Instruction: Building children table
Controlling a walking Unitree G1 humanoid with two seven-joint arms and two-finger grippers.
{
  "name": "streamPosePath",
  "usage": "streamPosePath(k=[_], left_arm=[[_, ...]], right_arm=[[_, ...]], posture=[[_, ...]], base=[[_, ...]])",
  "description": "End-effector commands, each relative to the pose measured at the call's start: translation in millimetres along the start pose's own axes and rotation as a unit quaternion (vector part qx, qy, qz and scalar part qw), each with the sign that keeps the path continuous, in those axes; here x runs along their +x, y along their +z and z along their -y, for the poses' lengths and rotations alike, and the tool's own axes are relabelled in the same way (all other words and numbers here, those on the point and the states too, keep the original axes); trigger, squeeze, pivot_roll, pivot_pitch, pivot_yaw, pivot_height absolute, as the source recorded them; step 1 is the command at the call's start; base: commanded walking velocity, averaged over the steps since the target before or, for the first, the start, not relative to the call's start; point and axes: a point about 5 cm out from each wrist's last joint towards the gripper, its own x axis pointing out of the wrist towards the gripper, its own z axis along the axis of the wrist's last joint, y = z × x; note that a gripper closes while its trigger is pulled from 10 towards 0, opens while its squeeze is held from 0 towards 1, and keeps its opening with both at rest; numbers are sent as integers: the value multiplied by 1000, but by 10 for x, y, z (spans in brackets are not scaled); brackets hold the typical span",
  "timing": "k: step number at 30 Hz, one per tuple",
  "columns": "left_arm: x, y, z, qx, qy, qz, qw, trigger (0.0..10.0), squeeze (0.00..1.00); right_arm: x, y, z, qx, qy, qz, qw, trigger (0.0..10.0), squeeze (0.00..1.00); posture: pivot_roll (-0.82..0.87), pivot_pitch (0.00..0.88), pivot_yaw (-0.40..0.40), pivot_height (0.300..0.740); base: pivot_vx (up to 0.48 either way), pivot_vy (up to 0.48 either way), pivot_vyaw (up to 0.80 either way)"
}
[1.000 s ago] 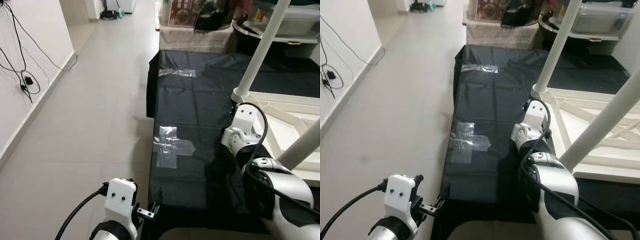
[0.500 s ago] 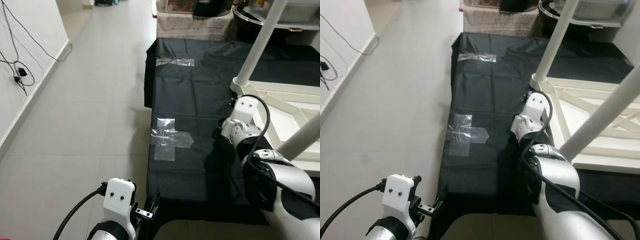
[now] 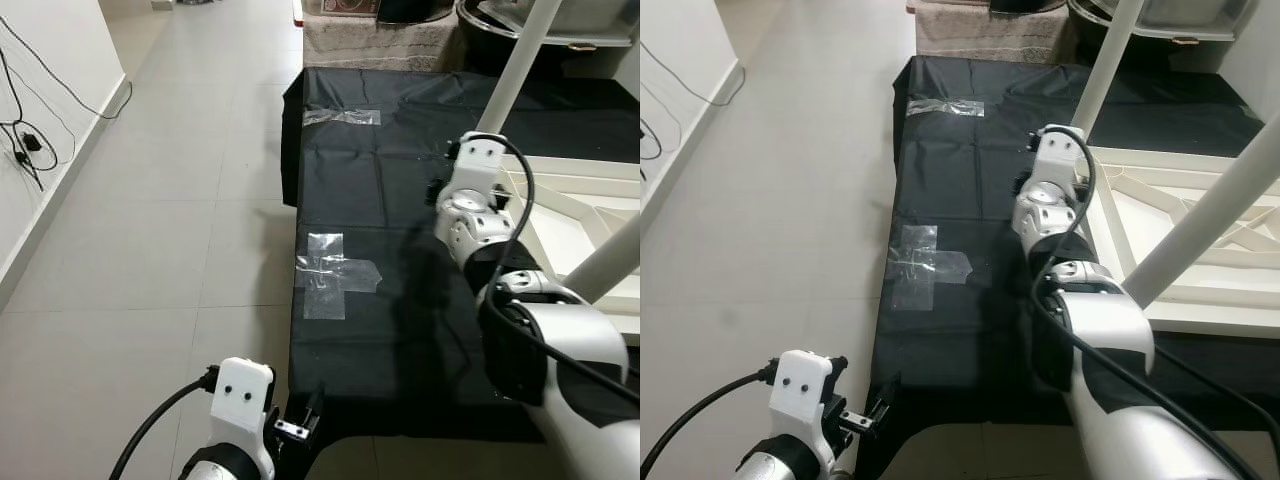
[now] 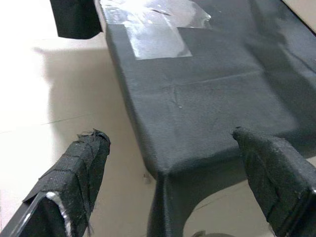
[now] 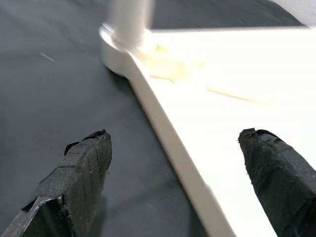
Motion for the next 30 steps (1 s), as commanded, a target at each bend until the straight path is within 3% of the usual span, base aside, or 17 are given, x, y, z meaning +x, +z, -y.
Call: streamPosePath(k=[1, 3, 5, 14, 25, 26, 28, 29, 30], left_arm=[[-12, 18, 153, -18, -26, 2, 1000, 10000, 0], [-12, 18, 153, -18, -26, 2, 1000, 10000, 0], [-14, 25, 152, -19, -27, 0, 999, 10000, 0], [-25, 32, 151, -20, -26, -1, 999, 10000, 0], [-33, 33, 151, -22, -25, -2, 999, 10000, 0], [-34, 32, 150, -23, -25, -3, 999, 10000, 0], [-34, 32, 150, -23, -25, -3, 999, 10000, 0], [-33, 33, 150, -23, -25, -3, 999, 10000, 0], [-33, 33, 150, -23, -25, -3, 999, 10000, 0]], right_arm=[[28, -156, 69, -20, -25, -30, 999, 10000, 0], [28, -156, 69, -20, -25, -30, 999, 10000, 0], [34, -329, 104, 13, -34, -94, 995, 10000, 0], [8, -527, 110, 57, -46, -170, 983, 10000, 0], [8, -593, 148, 65, -59, -194, 977, 9882, 0], [9, -611, 154, 60, -55, -198, 977, 8784, 0], [9, -611, 154, 60, -55, -198, 977, 8784, 0], [9, -632, 156, 57, -48, -204, 976, 0, 0], [9, -632, 156, 57, -48, -204, 976, 0, 0]], posture=[[74, 209, -73, 740], [74, 209, -73, 740], [73, 215, -72, 740], [74, 219, -71, 740], [73, 224, -71, 740], [72, 225, -72, 740], [72, 225, -72, 740], [73, 227, -73, 740], [73, 227, -73, 740]], base=[[0, 0, 0], [0, 0, 0], [0, 0, 0], [0, 0, 0], [0, 0, 0], [0, 0, 0], [0, 0, 0], [0, 0, 0], [0, 0, 0]])
